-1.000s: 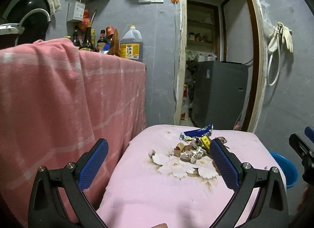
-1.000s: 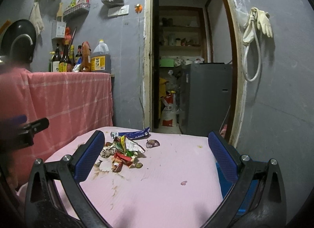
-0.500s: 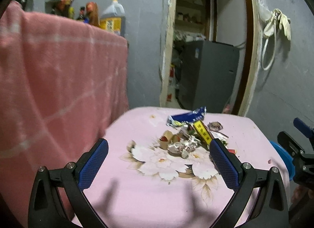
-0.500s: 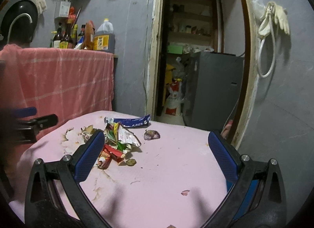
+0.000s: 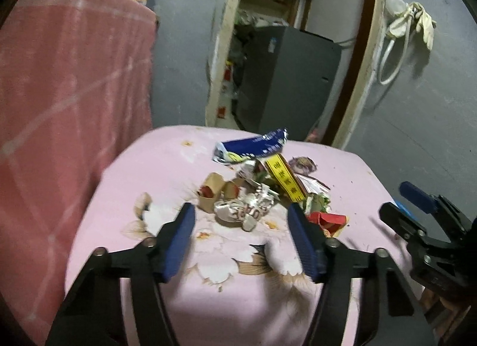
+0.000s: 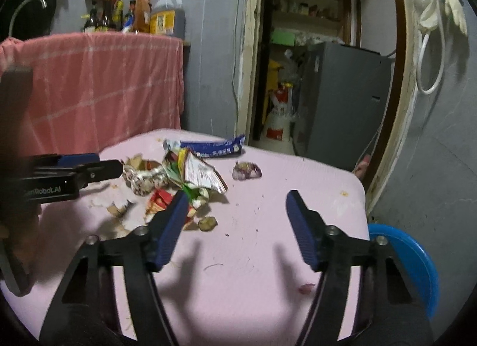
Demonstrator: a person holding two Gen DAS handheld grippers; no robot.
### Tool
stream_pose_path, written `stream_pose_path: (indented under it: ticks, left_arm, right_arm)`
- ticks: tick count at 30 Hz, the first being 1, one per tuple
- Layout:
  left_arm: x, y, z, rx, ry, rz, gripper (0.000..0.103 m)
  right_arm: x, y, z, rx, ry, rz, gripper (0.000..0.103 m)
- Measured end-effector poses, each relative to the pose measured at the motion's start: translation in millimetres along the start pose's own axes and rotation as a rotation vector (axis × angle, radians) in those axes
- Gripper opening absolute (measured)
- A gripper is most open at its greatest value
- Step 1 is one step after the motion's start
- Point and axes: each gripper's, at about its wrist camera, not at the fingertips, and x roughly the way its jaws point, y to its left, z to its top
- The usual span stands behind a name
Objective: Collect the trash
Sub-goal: 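Move both tools toward the trash pile and close the left gripper on a white wrapper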
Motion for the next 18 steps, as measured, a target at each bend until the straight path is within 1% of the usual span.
stream_pose_path:
  ticks: [2, 5, 7, 13, 18]
  left_arm:
    - [7, -2, 2, 0.006, 0.027, -0.007, 0.045]
    - [18, -3, 4, 0.006, 0.060, -0.020, 0.038]
    - [22, -4, 4, 0.015, 0.070, -0.017, 0.036]
    - [35, -2, 3, 0.015, 0.112, -0.017, 0.035]
    - [46, 5, 3, -0.011, 0.151, -0.023, 0.035]
  right_arm:
    - [7, -1, 0, 0.003, 0.033, 0.010, 0.054]
    - [21, -2, -2, 0.010, 0.098, 0.035, 0.048]
    - [28, -1, -3, 0.008, 0.135, 0.050, 0.044]
    - [48, 5, -8, -0.011, 0.226, 0.113, 0.039]
    - [58, 7, -9, -0.012, 0.267, 0.145, 0.037]
